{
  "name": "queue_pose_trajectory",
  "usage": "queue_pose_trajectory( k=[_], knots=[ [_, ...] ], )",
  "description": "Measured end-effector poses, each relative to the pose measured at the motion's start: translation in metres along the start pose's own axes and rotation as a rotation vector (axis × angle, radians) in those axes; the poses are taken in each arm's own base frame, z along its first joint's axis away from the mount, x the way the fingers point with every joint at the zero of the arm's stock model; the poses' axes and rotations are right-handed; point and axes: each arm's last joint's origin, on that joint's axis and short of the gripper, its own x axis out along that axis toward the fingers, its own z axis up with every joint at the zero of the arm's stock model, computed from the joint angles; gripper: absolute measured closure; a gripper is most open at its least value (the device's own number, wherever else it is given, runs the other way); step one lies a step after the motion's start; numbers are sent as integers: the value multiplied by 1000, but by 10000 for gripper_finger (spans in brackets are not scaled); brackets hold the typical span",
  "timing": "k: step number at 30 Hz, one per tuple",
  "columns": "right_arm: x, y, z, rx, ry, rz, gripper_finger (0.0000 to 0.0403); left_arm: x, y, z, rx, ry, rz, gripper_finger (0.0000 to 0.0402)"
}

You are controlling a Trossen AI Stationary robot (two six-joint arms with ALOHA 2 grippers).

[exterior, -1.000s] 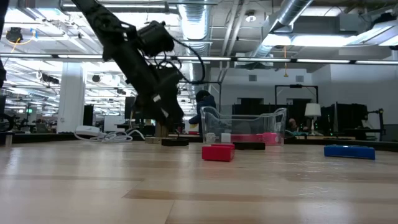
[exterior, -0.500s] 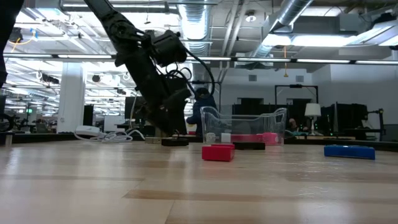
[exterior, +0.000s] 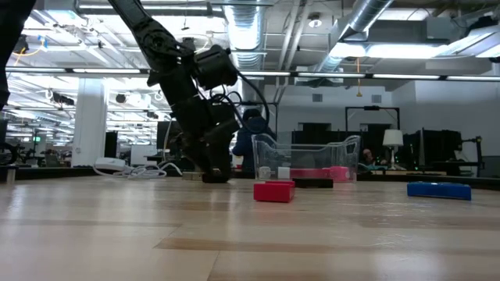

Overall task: Pick & Place Office items
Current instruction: Put the left black digital clock into the yellow basket

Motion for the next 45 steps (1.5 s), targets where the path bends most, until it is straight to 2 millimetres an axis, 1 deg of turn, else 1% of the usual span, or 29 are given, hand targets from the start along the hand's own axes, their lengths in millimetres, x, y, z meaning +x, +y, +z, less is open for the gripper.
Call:
queue_pose_trajectory(
  k=[10, 18, 28, 31, 35, 40, 45],
  knots=[
    [0, 0, 0, 0, 0, 0, 213, 2, 7, 0, -13, 20, 19, 105],
    [0, 0, 0, 3, -1, 1, 213, 2, 7, -1, -11, 45, -11, 135],
    [0, 0, 0, 5, 0, 2, 213, 2, 7, -1, -40, 64, -51, 156],
    [0, 0, 0, 6, 0, 3, 213, 6, 9, -3, -53, 85, -59, 171],
    [0, 1, 0, 7, -1, 4, 213, 12, 10, -5, -59, 111, -79, 203],
    [0, 1, 0, 7, 0, 4, 213, 11, 10, -4, -62, 98, -74, 244],
    [0, 1, 0, 8, 0, 5, 213, 10, 9, -2, -79, 93, -76, 245]
  ],
)
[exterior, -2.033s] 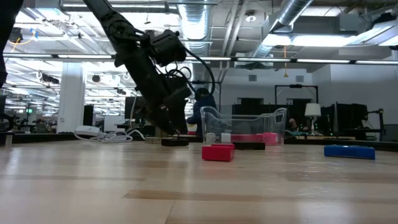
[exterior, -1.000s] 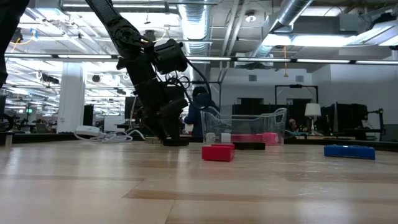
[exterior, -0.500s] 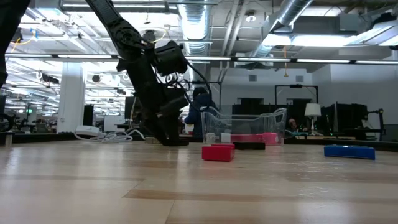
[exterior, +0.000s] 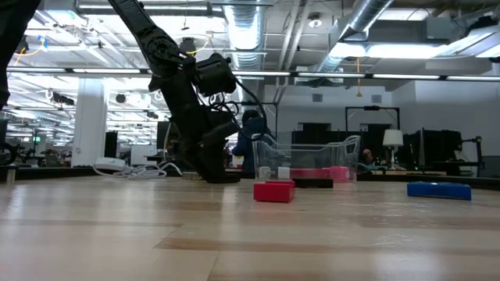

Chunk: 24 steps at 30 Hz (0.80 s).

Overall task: Pick & Place Office items
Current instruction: Put the left black digital clock into the yellow basket

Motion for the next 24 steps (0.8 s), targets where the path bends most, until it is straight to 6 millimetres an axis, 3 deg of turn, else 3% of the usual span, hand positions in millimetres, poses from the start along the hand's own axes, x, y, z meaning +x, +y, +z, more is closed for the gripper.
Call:
queue_pose_trajectory(
  k=[7, 13, 18, 24],
  knots=[
    [-2, 0, -1, -2, 0, 4, 213, -8, -5, -3, 23, 21, -12, 248],
    [-4, 1, -2, 4, -1, 16, 213, -42, -28, -10, 92, 16, -107, 248],
    [-6, 2, -3, 6, -7, 23, 213, -82, -62, -34, 197, 35, -178, 248],
    [-6, 3, -2, 11, -11, 25, 214, -136, -103, -84, 316, 85, -297, 248]
  ],
)
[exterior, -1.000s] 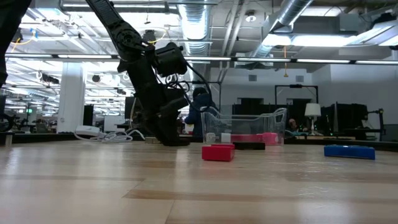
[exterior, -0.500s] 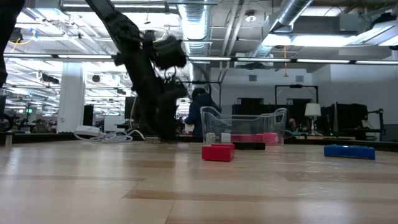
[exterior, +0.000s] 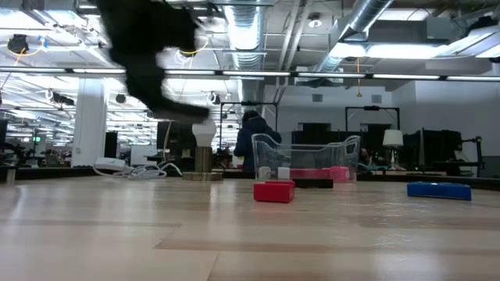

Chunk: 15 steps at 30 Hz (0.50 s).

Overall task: Pick & Place Office items
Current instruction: Put the left black digital clock into the yellow basket

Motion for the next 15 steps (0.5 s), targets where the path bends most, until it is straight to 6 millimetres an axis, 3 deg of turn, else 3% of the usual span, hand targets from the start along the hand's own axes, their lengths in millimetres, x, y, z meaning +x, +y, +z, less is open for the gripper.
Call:
queue_pose_trajectory(
  k=[7, 15],
  knots=[
    [3, 0, 1, 9, -3, -5, 214, -32, -53, -56, -9, 141, -99, 248],
    [5, 0, 3, 16, -3, -12, 214, -53, -86, -114, -94, 372, -153, 247]
  ],
)
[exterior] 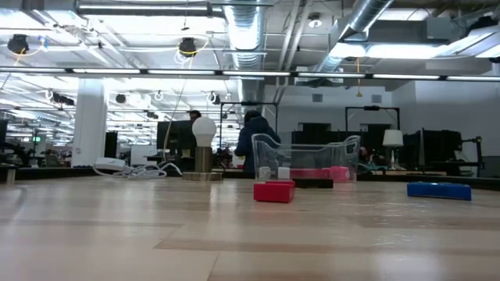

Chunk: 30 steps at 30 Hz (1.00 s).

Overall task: Pick & Place Office items
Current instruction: Put the left black digital clock into the yellow basket

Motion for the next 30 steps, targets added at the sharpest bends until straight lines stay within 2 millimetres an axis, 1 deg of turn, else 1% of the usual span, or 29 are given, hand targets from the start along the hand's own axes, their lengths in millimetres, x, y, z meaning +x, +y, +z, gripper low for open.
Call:
queue_pose_trajectory(
  k=[7, 10, 13, 20, 25, 30],
  knots=[
    [0, 0, 0, 0, 0, 1, 214, 1, -8, -40, -161, 240, 21, 247],
    [0, 0, 0, 0, 0, 1, 214, 0, -11, -53, -239, 339, 29, 247],
    [0, 0, 0, 0, 0, 0, 214, 0, -13, -64, -297, 400, 52, 247],
    [0, 0, 0, -8, 0, 1, 214, -1, -11, -75, -371, 442, 116, 247],
    [0, 0, 0, -8, 0, 1, 214, 0, -11, -77, -400, 458, 121, 247],
    [0, 0, 0, -8, 0, 1, 214, 0, -14, -77, -429, 496, 92, 248]
  ],
)
